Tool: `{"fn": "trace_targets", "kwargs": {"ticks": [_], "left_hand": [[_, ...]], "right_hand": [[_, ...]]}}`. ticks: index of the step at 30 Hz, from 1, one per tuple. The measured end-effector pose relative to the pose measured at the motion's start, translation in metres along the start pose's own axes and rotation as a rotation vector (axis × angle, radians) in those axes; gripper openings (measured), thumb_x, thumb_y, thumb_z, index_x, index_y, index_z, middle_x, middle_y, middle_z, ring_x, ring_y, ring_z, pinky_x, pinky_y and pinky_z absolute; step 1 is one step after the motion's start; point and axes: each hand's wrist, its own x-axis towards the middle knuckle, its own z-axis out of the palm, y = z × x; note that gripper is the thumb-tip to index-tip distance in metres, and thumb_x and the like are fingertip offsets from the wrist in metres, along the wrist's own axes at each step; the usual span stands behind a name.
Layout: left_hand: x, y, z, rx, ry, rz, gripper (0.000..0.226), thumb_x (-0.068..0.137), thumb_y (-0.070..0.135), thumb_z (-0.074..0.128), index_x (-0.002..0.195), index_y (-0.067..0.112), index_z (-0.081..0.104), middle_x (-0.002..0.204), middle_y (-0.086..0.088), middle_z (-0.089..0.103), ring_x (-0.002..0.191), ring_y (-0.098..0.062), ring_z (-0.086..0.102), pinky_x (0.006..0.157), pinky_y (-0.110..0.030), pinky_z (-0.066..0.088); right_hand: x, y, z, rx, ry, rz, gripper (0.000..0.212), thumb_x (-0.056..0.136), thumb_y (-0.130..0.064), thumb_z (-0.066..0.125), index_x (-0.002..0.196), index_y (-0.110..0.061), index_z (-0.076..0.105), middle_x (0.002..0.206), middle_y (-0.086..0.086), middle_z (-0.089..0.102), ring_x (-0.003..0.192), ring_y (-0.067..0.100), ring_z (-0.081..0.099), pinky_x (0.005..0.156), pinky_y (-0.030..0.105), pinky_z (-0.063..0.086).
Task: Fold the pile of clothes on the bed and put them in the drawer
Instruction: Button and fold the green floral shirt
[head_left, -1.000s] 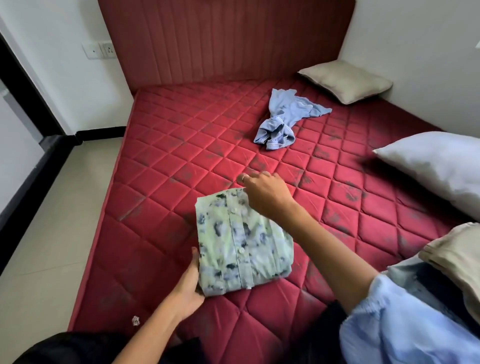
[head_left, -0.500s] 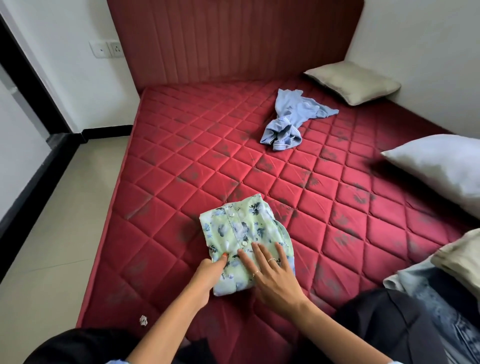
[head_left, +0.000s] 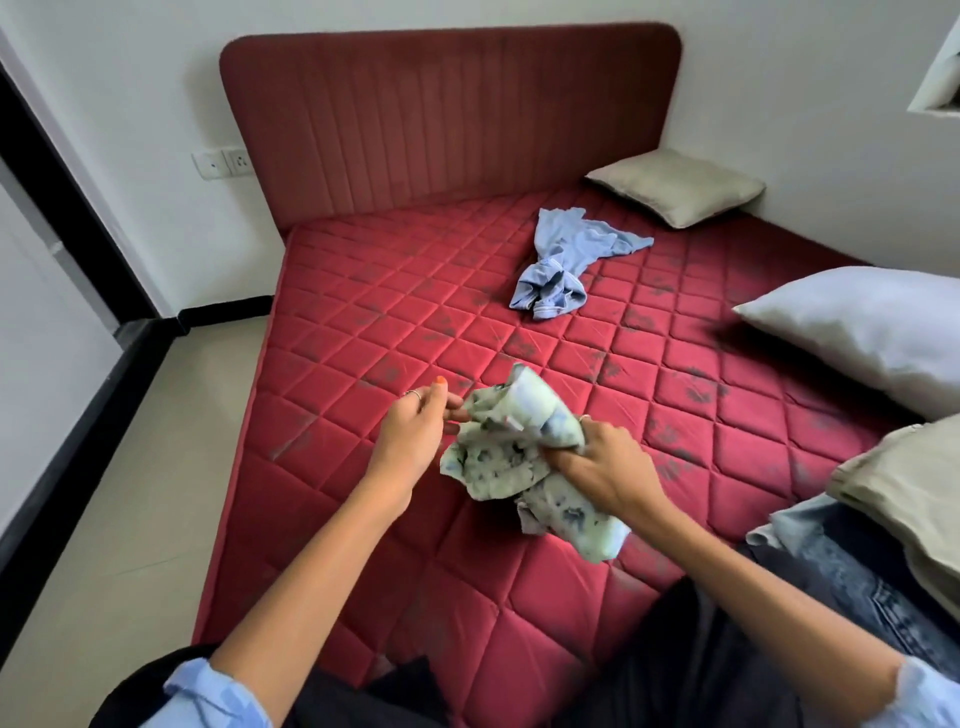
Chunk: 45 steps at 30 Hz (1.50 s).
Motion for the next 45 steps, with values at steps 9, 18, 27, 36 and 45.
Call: {"fn": "trace_targets", "kwargs": {"ticks": [9, 18, 27, 36, 45], "left_hand": [[-0.016, 0.000, 0.040, 0.202, -0.218, 0.051, 0.029, 0.103, 0.020, 0.039, 0.095, 0.006, 0.064, 0.088, -0.006, 0.064, 0.071, -0.008, 0.055, 0.048, -0.002, 0.038], [-0.025, 0.030, 0.142, 0.355, -0.588, 0.163, 0.038, 0.104, 0.022, 0.033, 0.095, 0.000, 0.062, 0.081, -0.009, 0.060, 0.053, -0.004, 0.053, 0.042, -0.008, 0.036], [-0.091, 0.078, 0.245, 0.193, -0.810, 0.326, 0.039, 0.103, 0.040, 0.028, 0.082, 0.021, 0.056, 0.084, 0.004, 0.059, 0.075, -0.013, 0.051, 0.064, -0.024, 0.033], [-0.130, 0.078, 0.289, 0.284, -0.870, 0.419, 0.051, 0.104, 0.035, 0.027, 0.108, -0.002, 0.062, 0.112, -0.022, 0.062, 0.079, -0.022, 0.058, 0.056, -0.020, 0.043], [-0.161, 0.104, 0.339, 0.317, -0.933, 0.527, 0.052, 0.102, 0.041, 0.029, 0.101, 0.004, 0.065, 0.109, -0.012, 0.063, 0.091, -0.019, 0.053, 0.074, -0.030, 0.037]], "right_hand": [[-0.064, 0.034, -0.108, 0.879, -0.127, 0.513, 0.027, 0.084, -0.024, 0.069, 0.101, -0.003, 0.070, 0.092, 0.016, 0.074, 0.085, 0.033, 0.072, 0.083, 0.047, 0.057], [-0.160, 0.063, -0.193, 1.205, 0.091, 0.611, 0.046, 0.083, -0.029, 0.069, 0.123, -0.007, 0.063, 0.115, 0.015, 0.069, 0.112, 0.031, 0.063, 0.102, 0.046, 0.047], [-0.248, 0.082, -0.276, 1.341, 0.450, 0.484, 0.048, 0.087, -0.028, 0.064, 0.129, -0.006, 0.059, 0.126, 0.014, 0.064, 0.120, 0.030, 0.058, 0.105, 0.045, 0.044], [-0.348, 0.129, -0.304, 1.486, 0.687, 0.418, 0.047, 0.095, -0.032, 0.050, 0.135, -0.008, 0.054, 0.133, 0.013, 0.059, 0.123, 0.031, 0.056, 0.104, 0.045, 0.045], [-0.314, 0.174, -0.359, 1.476, 0.868, 0.288, 0.047, 0.095, -0.037, 0.042, 0.126, -0.004, 0.058, 0.123, 0.018, 0.064, 0.107, 0.033, 0.065, 0.089, 0.054, 0.051]]}}
